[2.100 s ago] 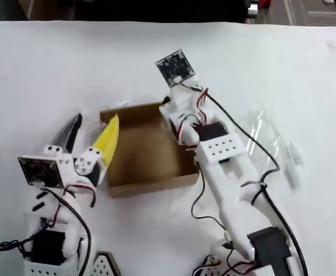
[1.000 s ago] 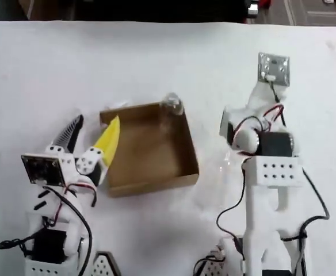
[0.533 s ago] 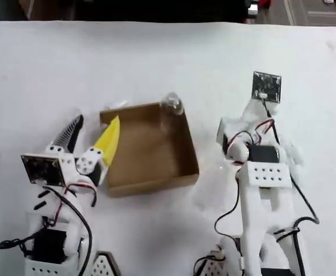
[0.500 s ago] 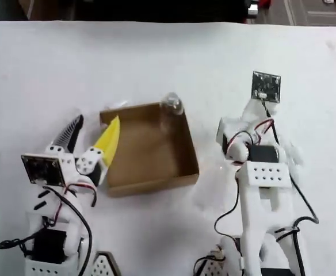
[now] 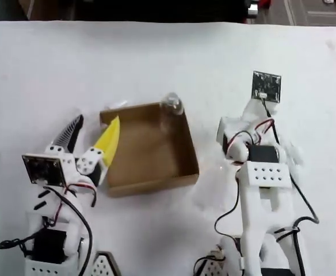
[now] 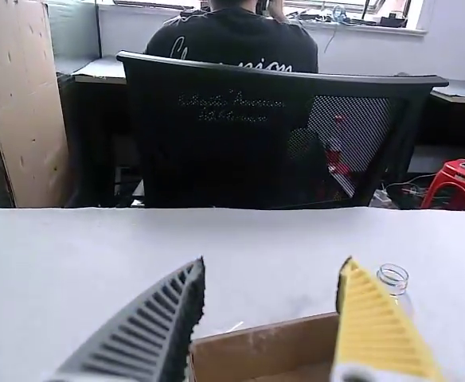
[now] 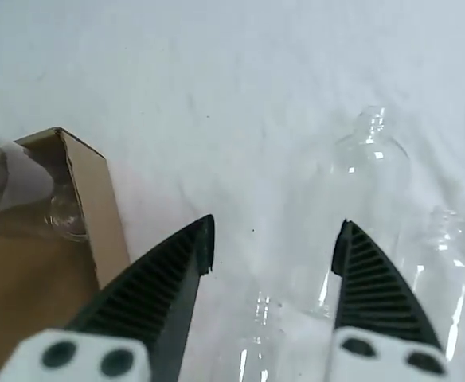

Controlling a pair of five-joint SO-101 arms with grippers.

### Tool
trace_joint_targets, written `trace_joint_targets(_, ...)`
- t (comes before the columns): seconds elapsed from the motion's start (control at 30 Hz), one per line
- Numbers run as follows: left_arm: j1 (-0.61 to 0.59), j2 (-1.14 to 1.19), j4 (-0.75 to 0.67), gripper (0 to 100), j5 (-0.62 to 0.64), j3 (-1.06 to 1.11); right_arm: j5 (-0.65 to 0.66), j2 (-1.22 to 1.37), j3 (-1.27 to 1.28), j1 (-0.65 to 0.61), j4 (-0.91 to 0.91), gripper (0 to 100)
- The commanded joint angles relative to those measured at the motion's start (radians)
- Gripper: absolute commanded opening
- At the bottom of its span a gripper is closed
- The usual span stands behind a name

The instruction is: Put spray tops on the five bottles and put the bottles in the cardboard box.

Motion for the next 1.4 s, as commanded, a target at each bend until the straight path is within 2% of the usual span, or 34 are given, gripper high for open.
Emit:
trace_joint_targets(0.0,0.007,-0.007,-0.031,25,-0.008,-0.006,-0.008,-0.004,-0.006,0.01,-0.021,21.4)
trace_joint_targets(0.1,0.007,-0.007,-0.031,25,-0.008,-0.006,-0.003,-0.004,-0.029,0.035,-0.012,21.4)
trace_joint_targets(0.23,0.008,-0.007,-0.031,25,-0.008,-0.006,-0.011,0.062,-0.181,0.099,0.133,21.4)
trace_joint_targets(0.53,0.05,-0.007,-0.025,25,-0.012,0.002,-0.005,0.513,-0.614,0.147,0.395,21.5)
trace_joint_targets(0.63,0.047,-0.007,-0.028,25,-0.012,0.002,-0.005,0.591,-0.717,0.176,0.42,21.4)
trace_joint_targets(0.87,0.047,-0.007,-0.031,25,-0.012,-0.002,-0.003,0.657,-0.784,0.179,0.41,21.3)
trace_joint_targets(1.1,0.047,-0.007,-0.028,25,-0.012,0.0,-0.002,0.74,-1.014,0.196,0.426,21.3)
trace_joint_targets(1.37,0.053,-0.007,-0.028,25,-0.012,0.0,-0.011,1.07,-1.346,0.174,0.642,21.2)
